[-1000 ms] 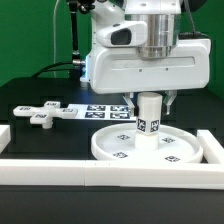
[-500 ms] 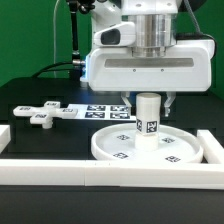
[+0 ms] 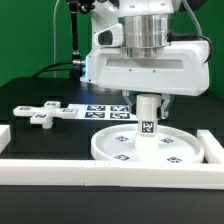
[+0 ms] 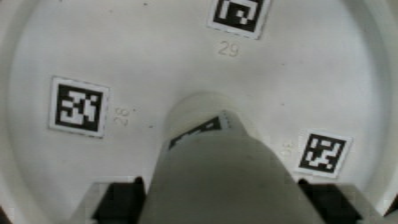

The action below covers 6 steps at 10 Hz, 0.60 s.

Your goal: Assemble round table

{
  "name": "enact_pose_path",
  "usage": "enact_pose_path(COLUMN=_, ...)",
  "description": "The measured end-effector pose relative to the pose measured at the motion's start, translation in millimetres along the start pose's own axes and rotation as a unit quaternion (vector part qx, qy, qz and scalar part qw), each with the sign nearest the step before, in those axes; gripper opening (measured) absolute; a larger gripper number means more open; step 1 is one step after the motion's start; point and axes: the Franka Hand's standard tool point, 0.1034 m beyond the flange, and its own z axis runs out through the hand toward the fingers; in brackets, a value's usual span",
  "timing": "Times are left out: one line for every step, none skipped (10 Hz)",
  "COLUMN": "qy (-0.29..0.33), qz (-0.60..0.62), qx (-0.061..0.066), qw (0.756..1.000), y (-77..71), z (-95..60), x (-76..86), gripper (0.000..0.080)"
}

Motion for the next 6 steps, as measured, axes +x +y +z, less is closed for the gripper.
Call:
enact_pose_path(qy=-0.005, qz=0.03, qx=-0.002, qw=1.0, y=-0.5, z=-0.1, x=-1.3, gripper=0.0409)
enact_pose_path(qy=-0.009, qz=0.065, qx=0.001, qw=0.998, y=-0.8, z=0.2, x=-2.1, gripper=0.0409)
enact_pose_path(qy=-0.011, qz=0.089, qx=0.003, qw=0.996, y=-1.0, z=0.3, x=-2.3, gripper=0.0409)
enact_pose_path(qy=-0.014, qz=0.114, qx=0.005, qw=0.993, y=-1.3, z=0.4, x=-2.7, gripper=0.0409)
enact_pose_path(qy=-0.017, qz=0.138, qx=0.006, qw=0.99, y=-1.6, z=0.5, x=-3.3, gripper=0.0409)
enact_pose_path(qy=-0.019, qz=0.151, qx=0.008, qw=0.988, y=-1.9, z=0.6, x=-3.7, gripper=0.0409)
